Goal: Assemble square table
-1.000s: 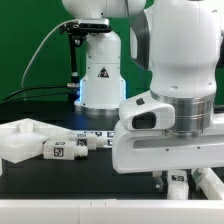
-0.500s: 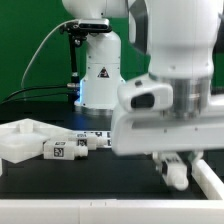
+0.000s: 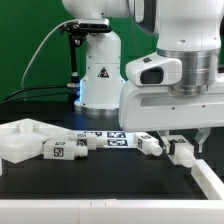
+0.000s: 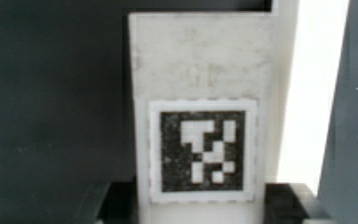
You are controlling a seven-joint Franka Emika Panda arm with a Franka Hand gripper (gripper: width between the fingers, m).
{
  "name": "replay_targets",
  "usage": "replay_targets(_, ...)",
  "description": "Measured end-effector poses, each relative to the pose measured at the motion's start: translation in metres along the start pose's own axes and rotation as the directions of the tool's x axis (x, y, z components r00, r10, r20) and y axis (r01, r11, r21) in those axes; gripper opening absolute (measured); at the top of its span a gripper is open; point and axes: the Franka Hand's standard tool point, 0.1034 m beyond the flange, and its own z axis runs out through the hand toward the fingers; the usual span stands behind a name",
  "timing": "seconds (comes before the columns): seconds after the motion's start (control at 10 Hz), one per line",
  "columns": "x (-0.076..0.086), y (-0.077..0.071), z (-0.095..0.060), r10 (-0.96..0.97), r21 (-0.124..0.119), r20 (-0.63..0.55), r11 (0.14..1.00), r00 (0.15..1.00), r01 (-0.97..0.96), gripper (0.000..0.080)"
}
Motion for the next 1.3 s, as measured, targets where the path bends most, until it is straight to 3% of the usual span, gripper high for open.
replay_targets(0.1,-0.013,-0.004,-0.001,0.001,0.002,-0.001,1.0,1.0,-0.001,0.0285)
replay_targets(0.3,-0.061,-0.015,-0.002,0.01,-0.003,0.002,1.0,1.0,-0.01,0.0285)
replay_targets(0.4,-0.076,-0.022,0.0,-0.001,-0.006,0.01,1.0,1.0,0.001,0.0286)
replay_targets(0.8,-0.078,-0.022,0.003,-0.005,-0.006,0.016,1.0,1.0,0.005,0.0286)
replay_targets(1.0,-0.106,-0.032,0.018,0.038,0.001,0.036,0.999,0.999,-0.038,0.0286)
replay_targets(1.2,-0.139,-0.052,0.034,0.029,0.008,0.034,1.0,0.999,-0.029,0.0286)
replay_targets(1.3,-0.135,-0.05,0.033,0.024,0.008,0.031,1.0,0.999,-0.025,0.0287)
